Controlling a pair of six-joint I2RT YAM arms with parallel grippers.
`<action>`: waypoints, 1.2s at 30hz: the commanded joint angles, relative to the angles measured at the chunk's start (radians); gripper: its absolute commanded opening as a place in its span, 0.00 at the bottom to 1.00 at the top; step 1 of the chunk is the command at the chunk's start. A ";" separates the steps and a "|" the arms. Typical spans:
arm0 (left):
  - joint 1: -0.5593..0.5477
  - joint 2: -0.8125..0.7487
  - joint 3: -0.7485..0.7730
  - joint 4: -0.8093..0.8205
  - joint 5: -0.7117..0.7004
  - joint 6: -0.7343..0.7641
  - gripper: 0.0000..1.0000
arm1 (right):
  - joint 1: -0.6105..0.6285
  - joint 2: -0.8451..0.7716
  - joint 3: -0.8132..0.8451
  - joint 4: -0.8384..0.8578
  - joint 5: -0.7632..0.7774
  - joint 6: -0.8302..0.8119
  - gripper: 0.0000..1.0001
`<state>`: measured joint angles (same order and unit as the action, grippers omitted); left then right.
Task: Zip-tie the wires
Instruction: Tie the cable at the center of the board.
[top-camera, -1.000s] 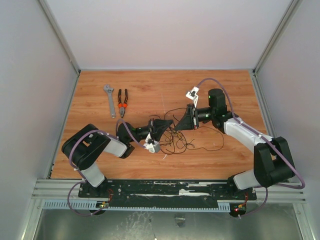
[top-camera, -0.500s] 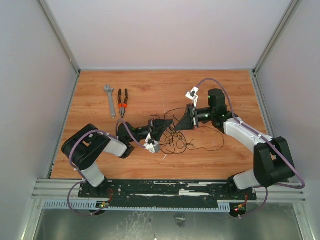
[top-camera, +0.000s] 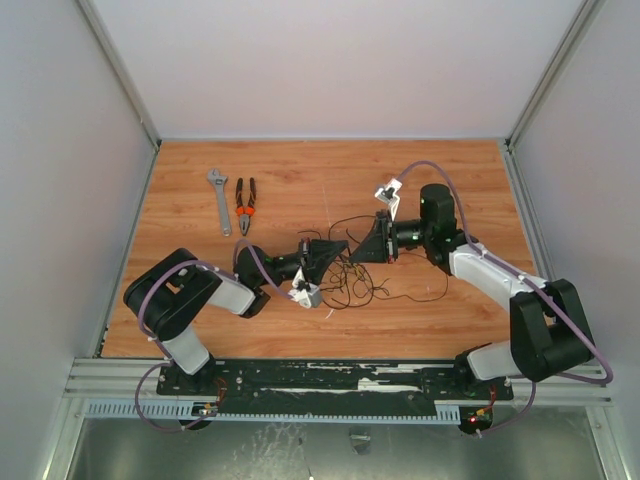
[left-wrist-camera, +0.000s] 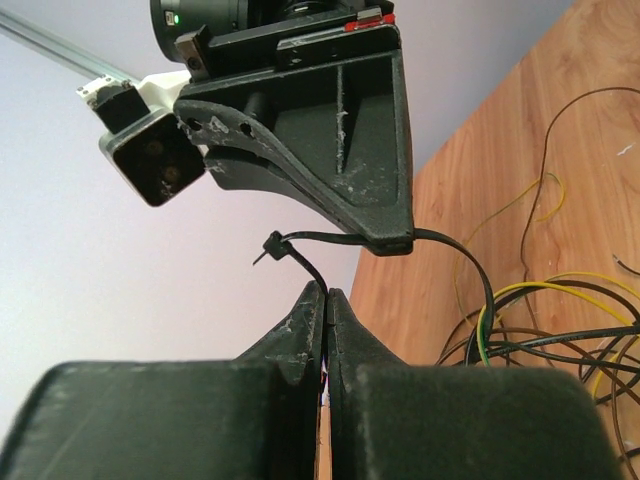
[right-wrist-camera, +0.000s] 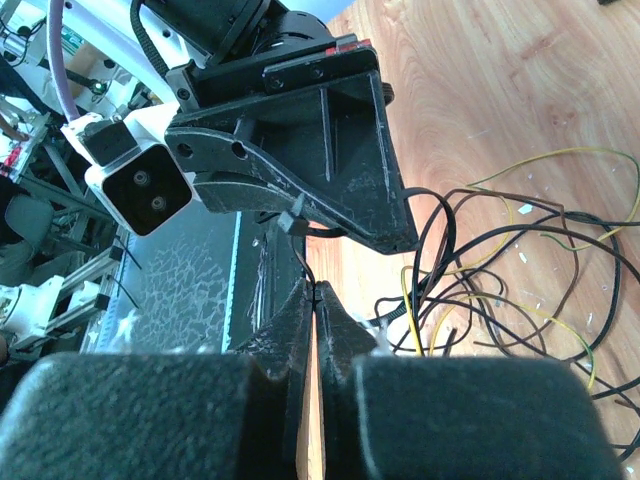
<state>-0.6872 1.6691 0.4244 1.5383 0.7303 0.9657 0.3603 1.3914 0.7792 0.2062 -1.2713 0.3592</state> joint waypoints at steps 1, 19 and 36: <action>-0.020 -0.020 -0.004 0.201 0.010 0.062 0.00 | 0.009 -0.035 -0.018 0.064 0.022 -0.017 0.00; -0.041 -0.142 -0.010 -0.047 -0.041 0.227 0.00 | 0.006 -0.072 -0.008 -0.041 -0.014 -0.119 0.00; -0.052 -0.107 -0.014 -0.060 -0.066 0.268 0.00 | 0.008 -0.087 0.012 -0.020 -0.026 -0.106 0.00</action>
<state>-0.7292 1.5570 0.4240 1.4563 0.6697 1.1980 0.3603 1.3266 0.7609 0.1593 -1.2972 0.2405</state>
